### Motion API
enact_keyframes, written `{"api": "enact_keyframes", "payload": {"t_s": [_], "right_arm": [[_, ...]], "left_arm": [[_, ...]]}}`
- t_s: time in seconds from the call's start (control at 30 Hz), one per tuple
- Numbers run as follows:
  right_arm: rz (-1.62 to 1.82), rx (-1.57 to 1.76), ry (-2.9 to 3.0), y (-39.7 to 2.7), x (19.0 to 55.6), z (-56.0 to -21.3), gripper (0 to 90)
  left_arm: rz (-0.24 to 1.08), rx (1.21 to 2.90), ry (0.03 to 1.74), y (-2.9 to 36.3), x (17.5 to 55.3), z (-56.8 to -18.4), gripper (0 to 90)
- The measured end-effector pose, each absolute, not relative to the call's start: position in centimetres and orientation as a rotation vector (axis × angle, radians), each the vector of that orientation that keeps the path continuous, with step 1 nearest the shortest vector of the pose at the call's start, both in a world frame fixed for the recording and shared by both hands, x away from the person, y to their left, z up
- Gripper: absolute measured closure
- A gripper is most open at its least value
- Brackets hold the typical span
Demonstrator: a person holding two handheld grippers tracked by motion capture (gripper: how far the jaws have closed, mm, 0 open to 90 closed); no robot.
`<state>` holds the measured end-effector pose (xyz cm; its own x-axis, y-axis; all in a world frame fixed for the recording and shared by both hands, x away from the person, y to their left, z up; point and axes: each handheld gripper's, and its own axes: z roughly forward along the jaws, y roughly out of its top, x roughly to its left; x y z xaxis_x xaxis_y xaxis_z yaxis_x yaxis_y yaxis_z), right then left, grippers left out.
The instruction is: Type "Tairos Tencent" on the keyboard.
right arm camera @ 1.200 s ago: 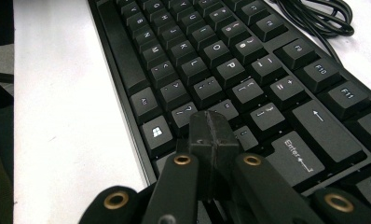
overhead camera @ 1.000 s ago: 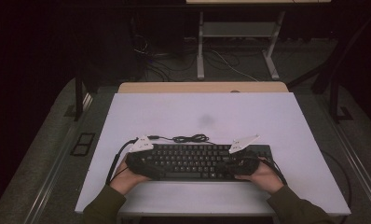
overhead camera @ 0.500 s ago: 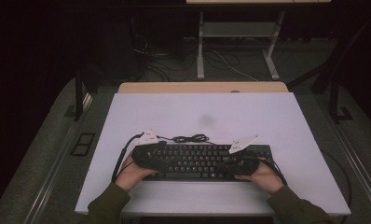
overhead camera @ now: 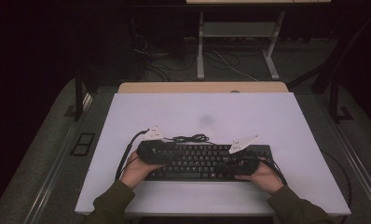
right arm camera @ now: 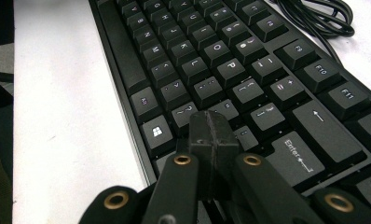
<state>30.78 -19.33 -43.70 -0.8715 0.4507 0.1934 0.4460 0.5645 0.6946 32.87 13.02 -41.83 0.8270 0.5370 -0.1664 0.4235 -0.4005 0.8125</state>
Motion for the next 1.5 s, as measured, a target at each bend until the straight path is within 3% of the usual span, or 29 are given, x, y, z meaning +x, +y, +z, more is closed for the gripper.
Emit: {"api": "enact_keyframes", "payload": {"t_s": [0.03, 0.07, 0.1, 0.13, 0.23, 0.37, 1.5], "right_arm": [[1.228, 0.793, 2.773, -19.3, 30.8, -43.7, 89.3], [1.228, 0.793, 2.773, -19.3, 30.8, -43.7, 89.3], [1.228, 0.791, 2.774, -19.3, 30.8, -43.7, 89.3], [1.228, 0.791, 2.774, -19.3, 30.8, -43.7, 89.3], [1.227, 0.789, 2.774, -19.3, 30.8, -43.7, 89.3], [1.227, 0.789, 2.774, -19.3, 30.8, -43.7, 89.3], [1.224, 0.784, 2.772, -19.3, 30.7, -43.7, 89.2]], "left_arm": [[0.145, 2.051, 0.706, 13.0, 32.9, -41.9, 59.4], [0.143, 2.051, 0.704, 13.0, 32.9, -41.9, 59.4], [0.145, 2.053, 0.703, 12.9, 32.9, -42.0, 66.6], [0.145, 2.056, 0.701, 12.9, 32.9, -42.0, 66.6], [0.13, 2.072, 0.695, 12.7, 33.0, -42.2, 80.3], [0.117, 2.1, 0.702, 12.6, 33.0, -42.4, 88.5], [0.105, 2.175, 0.735, 12.1, 33.2, -42.9, 89.4]]}}
